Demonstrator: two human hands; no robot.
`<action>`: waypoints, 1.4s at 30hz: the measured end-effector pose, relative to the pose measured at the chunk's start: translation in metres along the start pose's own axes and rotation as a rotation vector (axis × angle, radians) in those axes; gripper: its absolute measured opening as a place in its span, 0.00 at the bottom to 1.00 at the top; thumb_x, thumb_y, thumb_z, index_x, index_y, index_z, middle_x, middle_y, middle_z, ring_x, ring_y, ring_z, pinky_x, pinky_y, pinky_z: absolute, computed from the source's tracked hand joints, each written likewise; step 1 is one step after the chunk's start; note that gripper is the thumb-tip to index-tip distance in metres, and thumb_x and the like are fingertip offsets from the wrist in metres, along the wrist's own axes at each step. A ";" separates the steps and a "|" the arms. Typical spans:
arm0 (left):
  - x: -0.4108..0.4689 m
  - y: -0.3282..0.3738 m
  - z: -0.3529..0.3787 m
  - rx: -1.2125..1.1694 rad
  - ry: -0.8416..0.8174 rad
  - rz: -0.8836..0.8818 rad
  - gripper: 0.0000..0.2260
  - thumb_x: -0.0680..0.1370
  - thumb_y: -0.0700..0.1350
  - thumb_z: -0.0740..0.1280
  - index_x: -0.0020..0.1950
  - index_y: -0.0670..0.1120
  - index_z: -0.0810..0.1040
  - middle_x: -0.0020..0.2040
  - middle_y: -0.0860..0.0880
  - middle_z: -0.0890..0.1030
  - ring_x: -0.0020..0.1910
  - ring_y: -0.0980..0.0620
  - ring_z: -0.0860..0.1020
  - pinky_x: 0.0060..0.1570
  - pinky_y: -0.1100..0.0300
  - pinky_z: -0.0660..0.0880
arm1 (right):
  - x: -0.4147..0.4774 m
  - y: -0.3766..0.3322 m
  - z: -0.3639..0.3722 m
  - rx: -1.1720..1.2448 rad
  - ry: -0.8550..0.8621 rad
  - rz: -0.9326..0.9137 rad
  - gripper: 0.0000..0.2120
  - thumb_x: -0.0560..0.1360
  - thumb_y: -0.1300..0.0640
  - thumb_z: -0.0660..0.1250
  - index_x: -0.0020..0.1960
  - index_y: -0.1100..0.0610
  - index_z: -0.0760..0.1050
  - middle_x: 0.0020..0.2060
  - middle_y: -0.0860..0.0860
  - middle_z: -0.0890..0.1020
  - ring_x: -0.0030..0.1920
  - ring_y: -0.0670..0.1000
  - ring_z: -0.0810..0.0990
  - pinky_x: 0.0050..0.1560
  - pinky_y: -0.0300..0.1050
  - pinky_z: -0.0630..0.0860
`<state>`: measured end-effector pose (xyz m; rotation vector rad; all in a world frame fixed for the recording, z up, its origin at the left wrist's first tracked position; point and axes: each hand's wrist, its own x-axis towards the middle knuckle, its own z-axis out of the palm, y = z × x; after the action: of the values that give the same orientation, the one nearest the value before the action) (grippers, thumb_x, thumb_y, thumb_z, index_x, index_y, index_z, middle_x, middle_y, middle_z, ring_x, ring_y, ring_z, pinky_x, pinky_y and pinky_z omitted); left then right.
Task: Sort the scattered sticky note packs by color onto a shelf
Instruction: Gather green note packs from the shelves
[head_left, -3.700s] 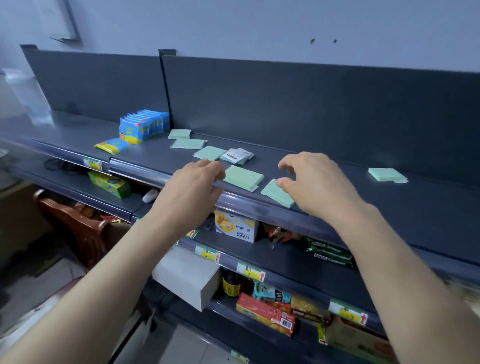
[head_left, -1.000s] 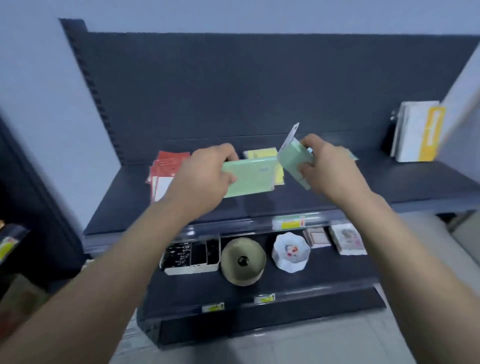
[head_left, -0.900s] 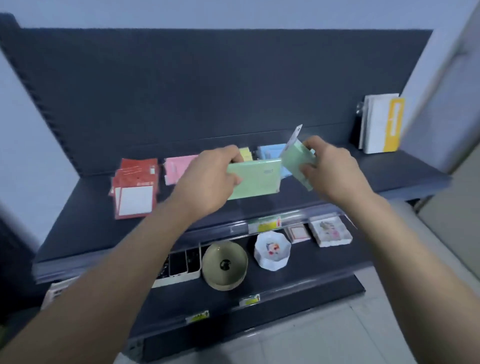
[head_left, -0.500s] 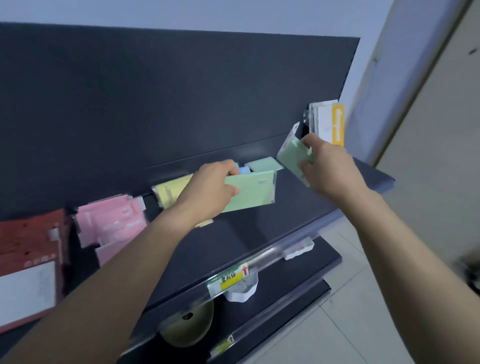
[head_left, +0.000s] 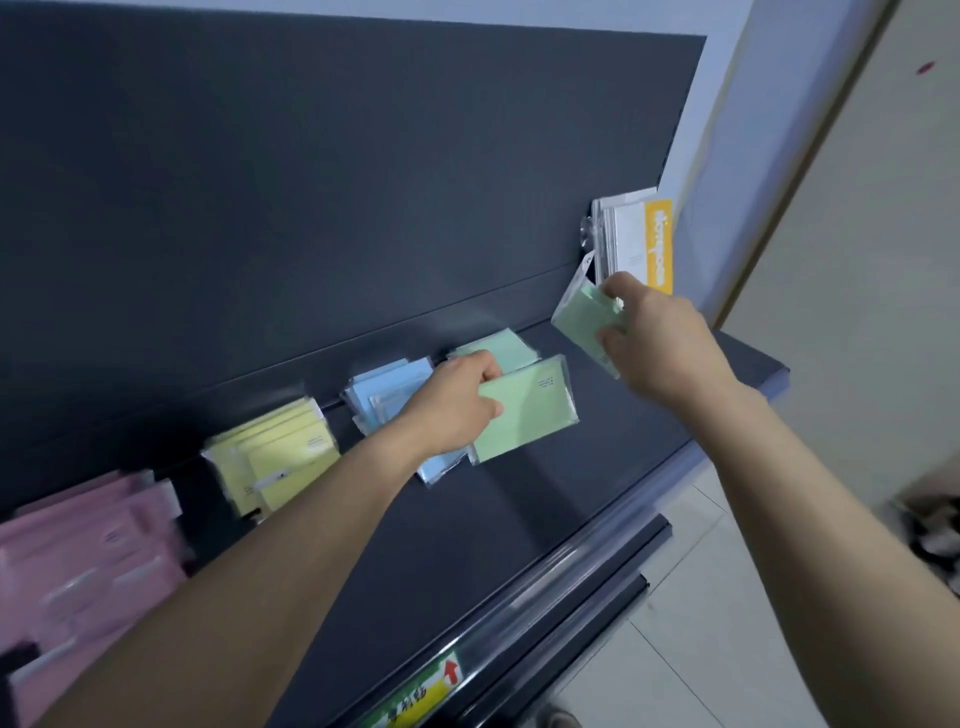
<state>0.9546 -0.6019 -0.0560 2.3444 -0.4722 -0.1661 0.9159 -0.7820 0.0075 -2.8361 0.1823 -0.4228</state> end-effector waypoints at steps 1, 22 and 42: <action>0.010 -0.001 0.002 -0.017 0.007 -0.009 0.05 0.75 0.39 0.67 0.46 0.47 0.71 0.46 0.52 0.75 0.43 0.52 0.72 0.37 0.61 0.67 | 0.009 0.005 0.003 0.007 -0.017 -0.008 0.15 0.77 0.62 0.59 0.64 0.55 0.67 0.44 0.59 0.77 0.41 0.60 0.71 0.44 0.52 0.75; 0.179 -0.041 0.047 0.251 0.222 -0.359 0.10 0.72 0.41 0.70 0.52 0.43 0.78 0.53 0.45 0.75 0.55 0.47 0.70 0.51 0.56 0.70 | 0.178 0.084 0.114 0.128 -0.720 -0.494 0.08 0.72 0.59 0.72 0.39 0.50 0.74 0.42 0.51 0.78 0.44 0.51 0.77 0.42 0.42 0.71; 0.093 0.000 0.010 0.396 0.513 -0.247 0.10 0.77 0.38 0.62 0.58 0.42 0.75 0.55 0.45 0.76 0.55 0.45 0.73 0.56 0.51 0.71 | 0.183 0.022 0.131 -0.166 -0.568 -0.510 0.26 0.73 0.47 0.71 0.65 0.59 0.70 0.62 0.57 0.75 0.63 0.59 0.71 0.54 0.49 0.72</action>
<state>1.0385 -0.6439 -0.0620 2.6948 0.0462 0.4467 1.1278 -0.8011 -0.0704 -3.0022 -0.6495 0.3330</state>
